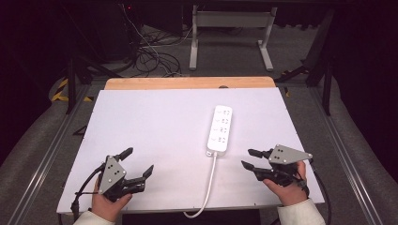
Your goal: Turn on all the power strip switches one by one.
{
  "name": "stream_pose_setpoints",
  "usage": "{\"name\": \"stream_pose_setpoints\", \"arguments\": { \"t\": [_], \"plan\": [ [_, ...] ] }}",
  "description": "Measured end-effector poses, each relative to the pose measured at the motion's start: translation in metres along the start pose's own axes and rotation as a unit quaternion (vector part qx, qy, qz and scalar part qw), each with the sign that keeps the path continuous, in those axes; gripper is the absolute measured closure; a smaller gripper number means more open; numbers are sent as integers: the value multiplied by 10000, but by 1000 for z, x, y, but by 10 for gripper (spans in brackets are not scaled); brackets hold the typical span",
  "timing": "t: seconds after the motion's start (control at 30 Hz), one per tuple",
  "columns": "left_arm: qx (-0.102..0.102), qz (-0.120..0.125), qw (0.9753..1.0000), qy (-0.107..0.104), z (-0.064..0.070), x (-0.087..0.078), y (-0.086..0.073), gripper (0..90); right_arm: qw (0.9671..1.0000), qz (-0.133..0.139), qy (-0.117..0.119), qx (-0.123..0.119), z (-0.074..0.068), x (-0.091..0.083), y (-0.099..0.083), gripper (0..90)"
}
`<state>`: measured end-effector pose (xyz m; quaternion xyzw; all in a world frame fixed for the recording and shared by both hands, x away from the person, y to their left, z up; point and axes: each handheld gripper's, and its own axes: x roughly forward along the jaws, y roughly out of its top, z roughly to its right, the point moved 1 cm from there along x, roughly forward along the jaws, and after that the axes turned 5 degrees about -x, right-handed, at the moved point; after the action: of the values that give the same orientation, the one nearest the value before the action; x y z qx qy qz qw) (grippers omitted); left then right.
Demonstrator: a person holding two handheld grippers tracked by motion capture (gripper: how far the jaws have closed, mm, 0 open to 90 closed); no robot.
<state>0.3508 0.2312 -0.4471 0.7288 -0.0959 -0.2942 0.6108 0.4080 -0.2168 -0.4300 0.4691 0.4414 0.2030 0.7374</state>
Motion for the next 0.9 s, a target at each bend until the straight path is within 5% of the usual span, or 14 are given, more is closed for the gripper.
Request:
{"name": "stream_pose_setpoints", "arguments": {
  "t": [0.9],
  "plan": [
    [-85,-78,9999,38,-1,0,0,166,9996,-210,151,82,17,23,36,548]
  ]
}}
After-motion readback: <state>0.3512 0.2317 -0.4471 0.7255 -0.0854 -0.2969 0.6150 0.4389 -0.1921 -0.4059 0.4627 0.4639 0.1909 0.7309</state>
